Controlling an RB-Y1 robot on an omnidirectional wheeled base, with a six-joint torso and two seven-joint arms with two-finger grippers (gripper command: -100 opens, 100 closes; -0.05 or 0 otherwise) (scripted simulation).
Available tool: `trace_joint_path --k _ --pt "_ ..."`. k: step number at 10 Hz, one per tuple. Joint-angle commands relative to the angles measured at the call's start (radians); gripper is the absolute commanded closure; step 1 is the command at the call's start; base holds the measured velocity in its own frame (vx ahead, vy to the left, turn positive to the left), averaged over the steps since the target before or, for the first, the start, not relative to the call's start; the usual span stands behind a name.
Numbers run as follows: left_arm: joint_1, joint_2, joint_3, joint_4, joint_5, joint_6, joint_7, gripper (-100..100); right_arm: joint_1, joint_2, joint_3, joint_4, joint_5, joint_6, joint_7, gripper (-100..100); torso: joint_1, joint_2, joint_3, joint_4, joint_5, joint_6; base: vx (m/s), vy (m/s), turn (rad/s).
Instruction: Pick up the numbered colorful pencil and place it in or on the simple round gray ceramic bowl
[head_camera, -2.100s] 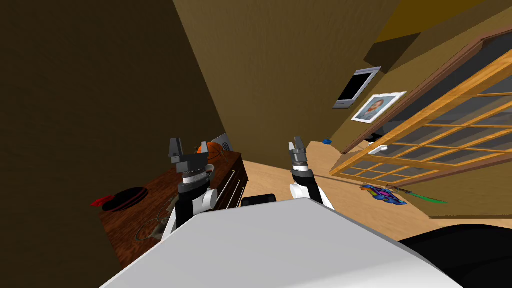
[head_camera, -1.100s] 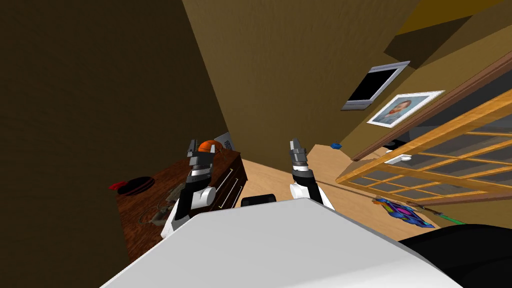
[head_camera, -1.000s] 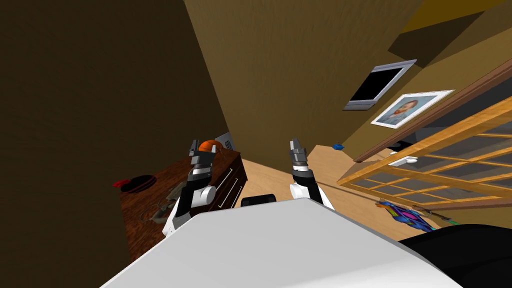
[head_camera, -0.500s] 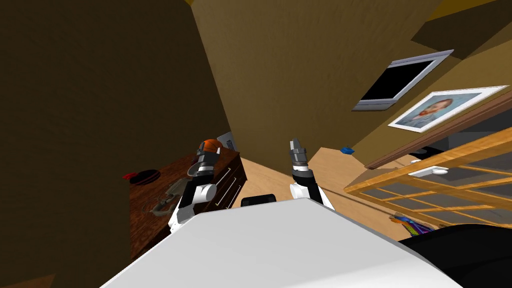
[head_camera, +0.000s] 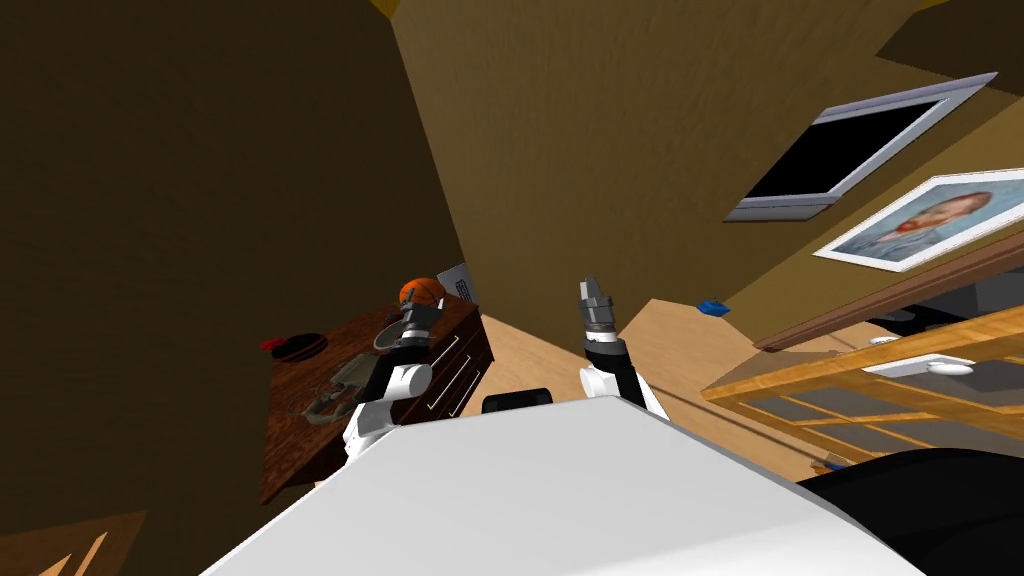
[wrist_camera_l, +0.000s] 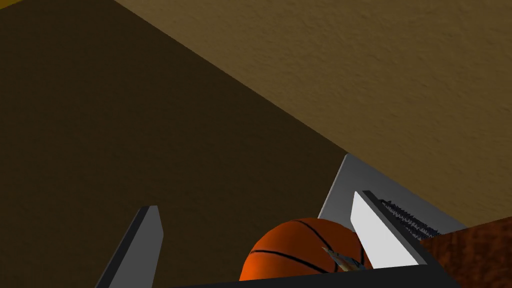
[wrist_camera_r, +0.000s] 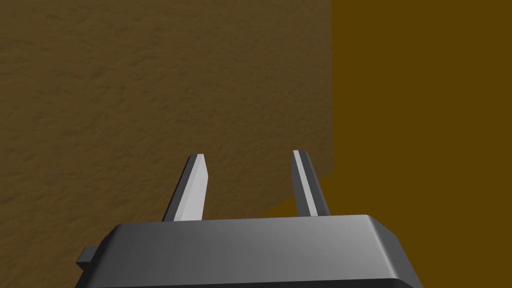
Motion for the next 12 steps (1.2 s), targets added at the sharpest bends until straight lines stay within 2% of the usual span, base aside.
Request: trace_joint_path --k 1,6,12 --pt "-0.012 0.003 0.007 0.028 0.047 0.03 0.024 -100 0.0 0.0 0.0 0.0 0.0 0.0 0.0 0 0.0 0.0 0.0 0.0 0.0 0.0 0.061 -0.079 0.1" --pt "-0.039 -0.007 0.039 0.105 0.186 0.095 0.099 -100 0.0 0.0 0.0 0.0 0.0 0.0 0.0 0 0.0 -0.003 -0.002 -0.001 0.0 0.0 0.075 -0.064 0.124" --pt "-0.054 -0.042 0.088 0.195 0.336 0.134 0.187 -100 0.0 0.0 0.0 0.0 0.0 0.0 0.0 0 0.003 -0.005 -0.003 -0.001 0.0 0.0 0.1 -0.032 0.109"
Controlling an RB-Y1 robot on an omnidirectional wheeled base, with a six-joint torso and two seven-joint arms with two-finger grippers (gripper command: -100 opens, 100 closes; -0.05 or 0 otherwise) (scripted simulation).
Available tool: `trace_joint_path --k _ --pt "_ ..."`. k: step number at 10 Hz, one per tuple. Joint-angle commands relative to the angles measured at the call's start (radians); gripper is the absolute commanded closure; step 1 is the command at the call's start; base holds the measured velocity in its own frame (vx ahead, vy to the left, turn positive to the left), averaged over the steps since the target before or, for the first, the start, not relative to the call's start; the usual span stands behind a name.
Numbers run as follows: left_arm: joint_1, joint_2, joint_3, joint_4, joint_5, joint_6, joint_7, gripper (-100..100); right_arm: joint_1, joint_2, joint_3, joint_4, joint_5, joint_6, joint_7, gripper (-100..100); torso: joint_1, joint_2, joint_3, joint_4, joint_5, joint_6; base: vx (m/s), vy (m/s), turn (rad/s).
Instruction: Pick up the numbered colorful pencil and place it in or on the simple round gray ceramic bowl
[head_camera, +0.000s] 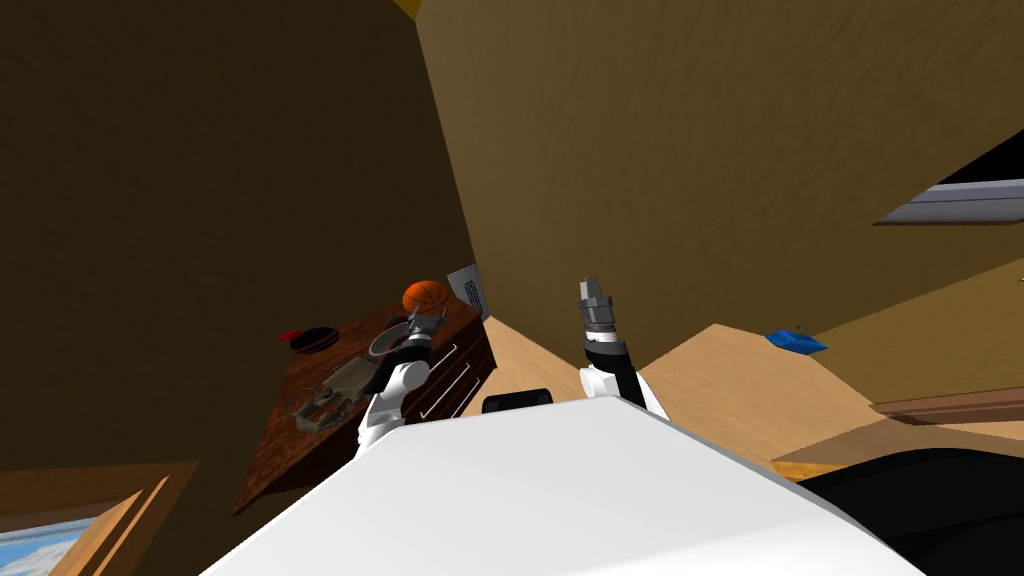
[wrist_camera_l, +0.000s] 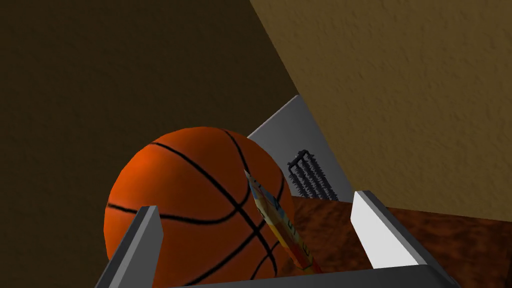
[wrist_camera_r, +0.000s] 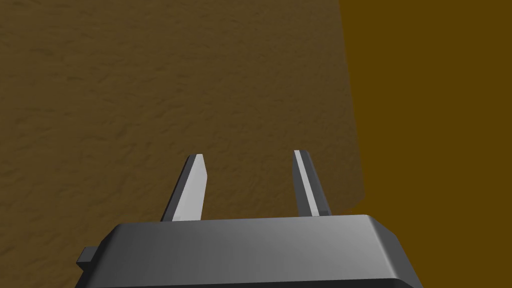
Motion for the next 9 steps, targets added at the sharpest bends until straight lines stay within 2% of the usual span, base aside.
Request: trace_joint_path --k 1,5,9 --pt "-0.004 -0.015 0.013 0.025 0.038 0.007 0.024 -100 0.0 0.0 0.0 0.0 0.0 0.0 0.0 0 0.0 0.0 0.0 0.0 0.0 0.0 0.107 -0.014 0.113" --pt "-0.008 -0.076 0.044 0.076 0.118 0.021 0.074 -100 0.0 0.0 0.0 0.0 0.0 0.0 0.0 0 0.001 0.001 0.0 0.0 0.0 0.0 0.099 -0.018 0.084" --pt "-0.01 -0.184 0.063 0.109 0.169 0.029 0.106 -100 0.0 0.0 0.0 0.0 0.0 0.0 0.0 0 0.001 0.003 0.002 0.001 0.0 0.0 0.061 -0.015 0.058"
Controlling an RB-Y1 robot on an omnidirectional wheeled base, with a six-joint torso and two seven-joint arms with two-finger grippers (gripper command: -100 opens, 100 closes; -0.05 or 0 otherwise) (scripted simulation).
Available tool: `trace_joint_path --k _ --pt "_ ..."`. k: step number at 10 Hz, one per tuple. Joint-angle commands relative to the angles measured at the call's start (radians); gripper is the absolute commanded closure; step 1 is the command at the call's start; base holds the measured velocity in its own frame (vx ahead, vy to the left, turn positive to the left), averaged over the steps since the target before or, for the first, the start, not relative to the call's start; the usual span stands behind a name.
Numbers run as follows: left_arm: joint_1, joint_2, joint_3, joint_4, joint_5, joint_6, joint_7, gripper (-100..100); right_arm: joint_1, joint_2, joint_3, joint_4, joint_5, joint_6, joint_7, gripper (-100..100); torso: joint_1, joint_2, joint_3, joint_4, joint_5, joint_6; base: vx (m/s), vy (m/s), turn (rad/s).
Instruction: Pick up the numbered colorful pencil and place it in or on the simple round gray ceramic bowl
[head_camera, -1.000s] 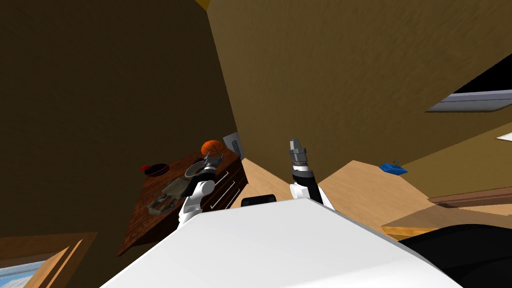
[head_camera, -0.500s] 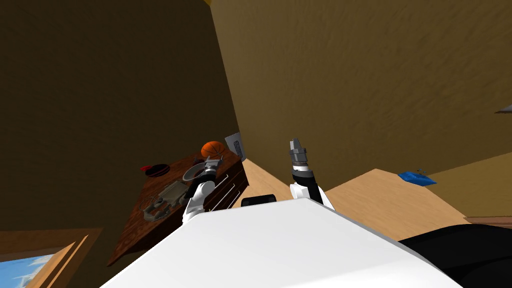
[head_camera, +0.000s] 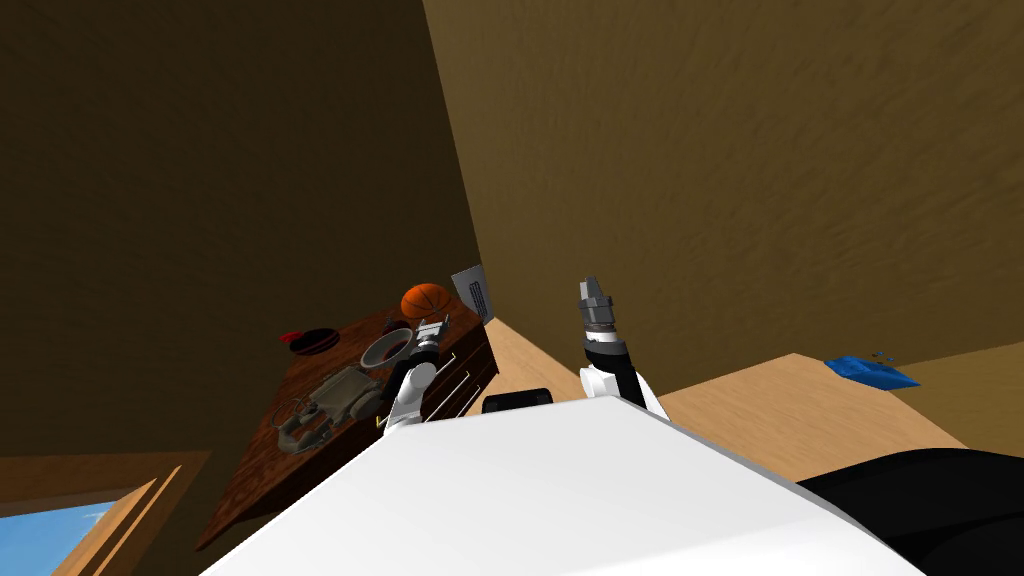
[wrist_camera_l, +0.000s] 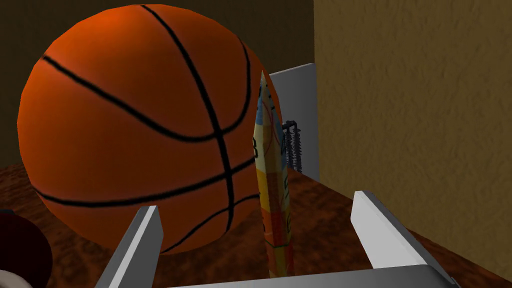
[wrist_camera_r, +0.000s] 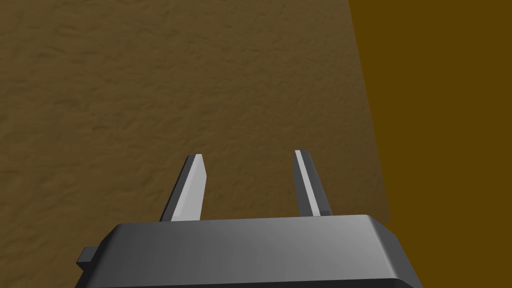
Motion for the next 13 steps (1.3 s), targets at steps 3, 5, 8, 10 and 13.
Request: trace_joint_path --k 3,5,8,10,13 --pt "-0.003 -0.049 0.002 0.014 0.013 -0.003 0.008 -100 0.0 0.0 0.0 0.0 0.0 0.0 0.0 0 0.0 0.001 0.001 0.0 0.0 0.0 0.023 -0.003 0.016" --pt "-0.004 -0.05 0.018 -0.006 0.015 0.026 0.011 -100 0.0 0.0 0.0 0.0 0.0 0.0 0.0 0 0.001 0.003 0.002 0.001 0.0 0.0 0.047 -0.005 0.028" --pt "-0.003 -0.054 0.012 0.0 0.013 0.016 0.009 100 0.0 0.0 0.0 0.0 0.0 0.0 0.0 0 0.001 0.002 0.001 0.0 0.0 0.0 0.023 -0.003 0.005" --pt "-0.003 -0.054 0.013 -0.001 0.013 0.015 0.01 100 0.0 0.0 0.0 0.0 0.0 0.0 0.0 0 0.001 0.003 0.001 0.0 0.0 0.0 0.0 0.0 0.0" --pt "-0.003 -0.054 0.013 -0.001 0.013 0.015 0.01 100 0.0 0.0 0.0 0.0 0.0 0.0 0.0 0 0.001 0.003 0.001 0.0 0.0 0.0 0.0 0.0 0.0"
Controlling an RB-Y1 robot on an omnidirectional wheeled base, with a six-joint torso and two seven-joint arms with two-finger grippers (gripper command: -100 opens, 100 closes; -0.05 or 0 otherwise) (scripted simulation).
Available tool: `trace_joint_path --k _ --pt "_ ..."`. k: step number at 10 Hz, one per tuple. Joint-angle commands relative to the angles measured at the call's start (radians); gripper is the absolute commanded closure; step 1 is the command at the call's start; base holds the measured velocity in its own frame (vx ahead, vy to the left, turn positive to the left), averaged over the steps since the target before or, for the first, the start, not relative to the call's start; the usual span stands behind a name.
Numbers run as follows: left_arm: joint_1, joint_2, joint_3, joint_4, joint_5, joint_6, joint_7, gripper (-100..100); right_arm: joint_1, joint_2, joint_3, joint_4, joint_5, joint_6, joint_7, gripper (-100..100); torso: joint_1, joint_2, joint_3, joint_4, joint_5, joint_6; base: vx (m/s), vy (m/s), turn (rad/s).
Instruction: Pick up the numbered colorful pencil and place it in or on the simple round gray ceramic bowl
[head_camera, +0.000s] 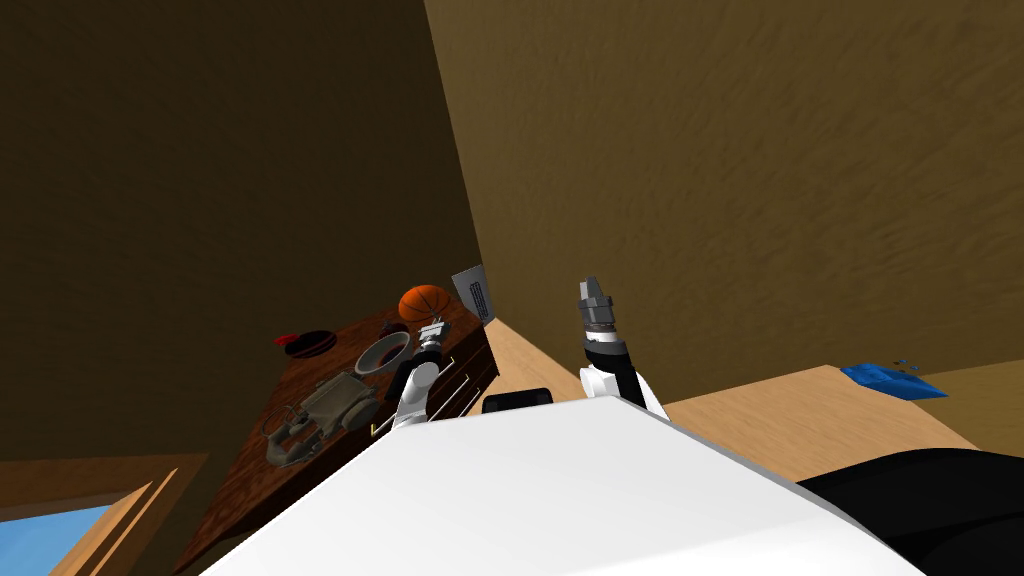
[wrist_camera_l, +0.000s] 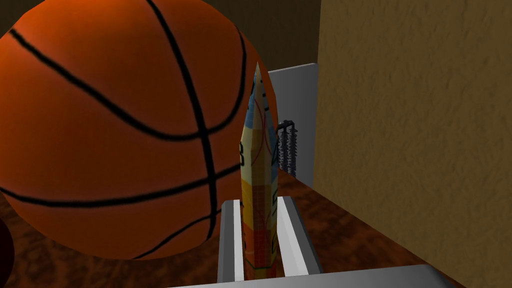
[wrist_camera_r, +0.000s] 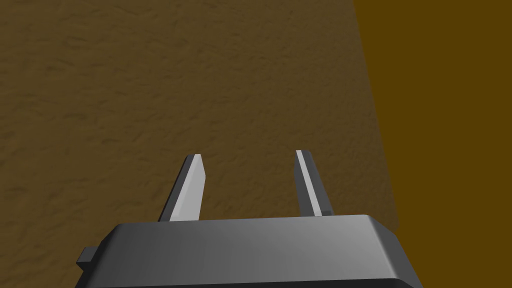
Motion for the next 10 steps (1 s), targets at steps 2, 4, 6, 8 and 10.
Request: trace_joint_path --k 2,4,6,8,10 --pt "0.004 0.05 0.005 -0.007 0.003 0.006 0.005 100 0.0 0.0 0.0 0.0 0.0 0.0 0.0 0 0.0 0.0 0.0 0.0 0.0 0.0 -0.011 -0.006 -0.023" --pt "0.008 0.086 0.011 -0.014 0.007 0.012 0.01 100 0.0 0.0 0.0 0.0 0.0 0.0 0.0 0 0.0 0.002 0.001 0.0 0.0 0.0 -0.032 -0.011 -0.031" --pt "0.013 0.118 0.017 -0.022 0.011 0.019 0.016 100 0.0 0.0 0.0 0.0 0.0 0.0 0.0 0 -0.001 0.004 0.002 0.001 -0.001 0.0 -0.056 -0.016 -0.043" --pt "0.026 0.165 0.034 -0.043 0.02 0.037 0.031 100 0.0 0.0 0.0 0.0 0.0 0.0 0.0 0 -0.002 0.004 0.002 0.001 -0.002 0.0 -0.063 -0.015 -0.072" --pt "0.05 0.205 0.066 -0.08 0.036 0.069 0.059 100 0.0 0.0 0.0 0.0 0.0 0.0 0.0 0 -0.003 0.006 0.003 0.001 -0.002 0.0 -0.114 -0.03 -0.123"
